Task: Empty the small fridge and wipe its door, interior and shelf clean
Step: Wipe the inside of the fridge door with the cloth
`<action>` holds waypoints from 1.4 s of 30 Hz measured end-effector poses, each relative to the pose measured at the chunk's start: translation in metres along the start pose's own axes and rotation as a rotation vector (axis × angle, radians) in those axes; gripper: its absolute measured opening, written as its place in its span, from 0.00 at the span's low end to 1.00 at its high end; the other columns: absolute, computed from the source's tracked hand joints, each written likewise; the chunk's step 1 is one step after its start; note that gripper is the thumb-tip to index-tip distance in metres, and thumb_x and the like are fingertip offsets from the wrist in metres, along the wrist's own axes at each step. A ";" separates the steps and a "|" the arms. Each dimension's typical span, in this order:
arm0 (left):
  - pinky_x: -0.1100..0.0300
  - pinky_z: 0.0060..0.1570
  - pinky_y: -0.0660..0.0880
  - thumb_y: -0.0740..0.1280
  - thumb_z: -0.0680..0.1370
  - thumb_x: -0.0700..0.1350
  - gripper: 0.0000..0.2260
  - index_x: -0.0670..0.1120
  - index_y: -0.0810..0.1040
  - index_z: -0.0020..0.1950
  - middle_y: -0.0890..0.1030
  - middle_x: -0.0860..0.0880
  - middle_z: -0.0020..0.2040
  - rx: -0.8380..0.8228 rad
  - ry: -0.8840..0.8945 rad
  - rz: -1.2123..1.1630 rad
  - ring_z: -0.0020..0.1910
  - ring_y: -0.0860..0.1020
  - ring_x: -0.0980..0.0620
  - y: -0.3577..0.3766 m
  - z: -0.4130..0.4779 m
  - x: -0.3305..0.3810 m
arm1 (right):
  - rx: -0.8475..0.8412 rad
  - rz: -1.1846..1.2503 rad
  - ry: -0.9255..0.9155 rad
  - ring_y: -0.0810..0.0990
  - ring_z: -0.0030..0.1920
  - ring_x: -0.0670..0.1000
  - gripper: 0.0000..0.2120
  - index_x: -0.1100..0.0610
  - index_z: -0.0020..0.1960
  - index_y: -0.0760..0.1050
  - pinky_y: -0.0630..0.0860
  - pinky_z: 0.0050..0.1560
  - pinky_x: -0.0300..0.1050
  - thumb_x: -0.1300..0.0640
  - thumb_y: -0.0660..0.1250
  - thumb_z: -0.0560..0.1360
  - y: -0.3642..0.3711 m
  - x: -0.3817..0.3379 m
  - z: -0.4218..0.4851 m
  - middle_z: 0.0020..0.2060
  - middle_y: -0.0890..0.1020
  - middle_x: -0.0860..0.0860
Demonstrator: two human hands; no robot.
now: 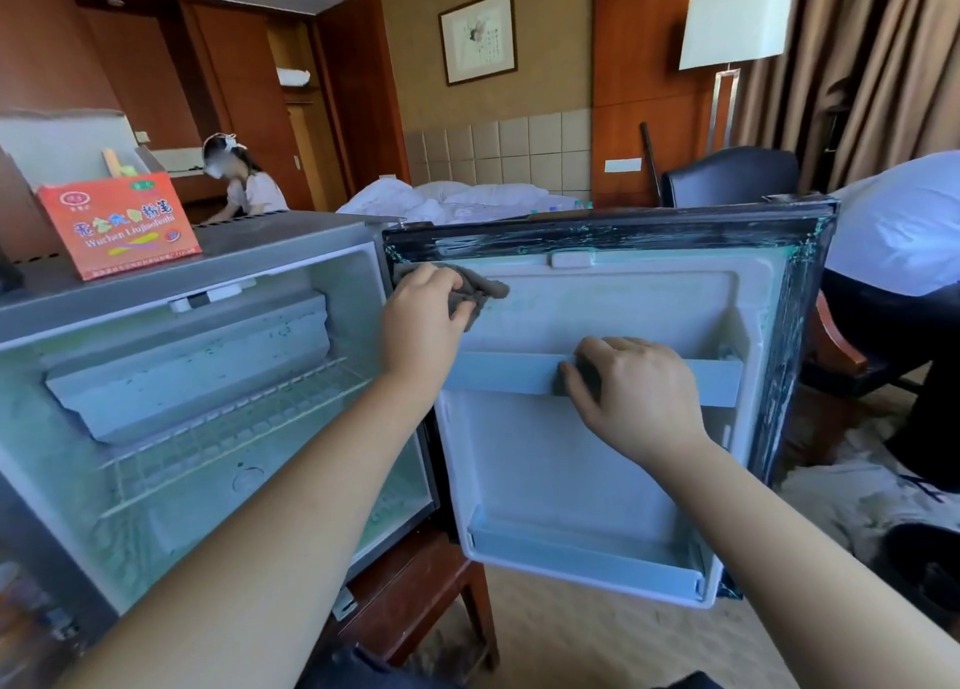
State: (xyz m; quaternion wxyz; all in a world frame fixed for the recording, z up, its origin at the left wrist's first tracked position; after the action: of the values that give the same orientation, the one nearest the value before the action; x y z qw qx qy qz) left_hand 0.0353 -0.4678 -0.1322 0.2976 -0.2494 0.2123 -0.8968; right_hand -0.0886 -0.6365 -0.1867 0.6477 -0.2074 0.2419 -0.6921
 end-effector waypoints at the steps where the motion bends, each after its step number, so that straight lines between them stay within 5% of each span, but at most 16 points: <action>1: 0.53 0.42 0.74 0.72 0.73 0.41 0.05 0.43 0.81 0.47 0.80 0.47 0.48 0.000 -0.019 0.009 0.48 0.77 0.45 0.000 0.000 0.002 | 0.000 0.001 0.003 0.72 0.25 0.58 0.13 0.57 0.32 0.70 0.56 0.30 0.41 0.51 0.63 0.71 0.000 0.000 0.001 0.24 0.73 0.51; 5: 0.56 0.42 0.70 0.73 0.73 0.45 0.08 0.44 0.81 0.50 0.81 0.48 0.50 -0.064 -0.030 -0.020 0.50 0.77 0.47 0.006 -0.003 0.022 | 0.009 -0.017 0.020 0.72 0.25 0.57 0.13 0.57 0.31 0.70 0.55 0.30 0.40 0.52 0.63 0.71 -0.001 -0.002 0.001 0.24 0.73 0.51; 12: 0.59 0.44 0.74 0.77 0.71 0.46 0.09 0.46 0.81 0.47 0.79 0.51 0.42 -0.426 -0.076 -0.195 0.44 0.78 0.50 0.034 -0.005 0.060 | -0.004 0.003 -0.003 0.76 0.27 0.57 0.10 0.57 0.35 0.73 0.59 0.31 0.39 0.51 0.64 0.71 -0.003 0.004 0.001 0.26 0.77 0.50; 15: 0.54 0.47 0.75 0.75 0.71 0.44 0.07 0.46 0.80 0.47 0.80 0.48 0.47 -0.385 -0.001 -0.078 0.47 0.78 0.48 0.020 -0.001 0.045 | -0.013 0.014 -0.008 0.76 0.28 0.57 0.10 0.56 0.35 0.72 0.59 0.31 0.40 0.51 0.64 0.71 -0.004 0.004 0.001 0.27 0.77 0.50; 20: 0.58 0.41 0.69 0.74 0.71 0.44 0.09 0.44 0.80 0.49 0.78 0.49 0.46 -0.180 -0.015 0.035 0.49 0.76 0.47 -0.013 0.006 0.007 | 0.038 0.014 -0.014 0.74 0.27 0.56 0.08 0.57 0.36 0.74 0.59 0.31 0.40 0.53 0.65 0.71 -0.004 -0.005 -0.005 0.27 0.76 0.50; 27: 0.55 0.41 0.67 0.63 0.79 0.56 0.15 0.49 0.81 0.57 0.79 0.47 0.51 -0.288 0.034 0.462 0.60 0.71 0.46 -0.022 -0.001 0.022 | 0.034 0.009 -0.031 0.74 0.26 0.56 0.07 0.57 0.37 0.74 0.60 0.31 0.40 0.54 0.65 0.71 -0.004 -0.005 -0.007 0.27 0.75 0.50; 30: 0.54 0.53 0.68 0.58 0.80 0.60 0.18 0.54 0.82 0.59 0.79 0.45 0.51 -0.414 -0.002 0.430 0.60 0.71 0.45 -0.030 -0.003 0.020 | 0.022 0.014 -0.025 0.74 0.27 0.56 0.08 0.57 0.37 0.75 0.60 0.31 0.40 0.54 0.64 0.71 -0.006 -0.005 -0.006 0.27 0.76 0.50; 35: 0.55 0.48 0.66 0.59 0.79 0.63 0.19 0.52 0.82 0.56 0.76 0.49 0.41 -0.651 -0.018 0.286 0.58 0.68 0.45 -0.033 -0.007 0.012 | 0.016 -0.011 -0.021 0.74 0.27 0.57 0.09 0.57 0.36 0.74 0.58 0.32 0.41 0.53 0.64 0.72 -0.006 -0.010 -0.008 0.27 0.75 0.51; 42: 0.55 0.42 0.65 0.63 0.80 0.56 0.15 0.50 0.80 0.59 0.73 0.49 0.38 -0.612 0.077 0.188 0.56 0.71 0.45 -0.027 -0.019 0.006 | 0.017 -0.003 -0.050 0.74 0.28 0.57 0.08 0.57 0.37 0.73 0.59 0.32 0.42 0.54 0.64 0.72 -0.006 -0.011 -0.011 0.27 0.75 0.51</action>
State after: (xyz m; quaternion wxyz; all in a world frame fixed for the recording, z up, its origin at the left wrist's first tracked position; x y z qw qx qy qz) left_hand 0.0085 -0.4475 -0.1304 0.2823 -0.2722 0.5053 -0.7687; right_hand -0.0994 -0.6242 -0.1916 0.6543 -0.2196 0.2193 -0.6896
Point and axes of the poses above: each hand's wrist, its own z-axis towards the middle knuckle, its own y-axis out of the palm, x = y × z, the point moved 1 cm from there along z, towards the middle knuckle
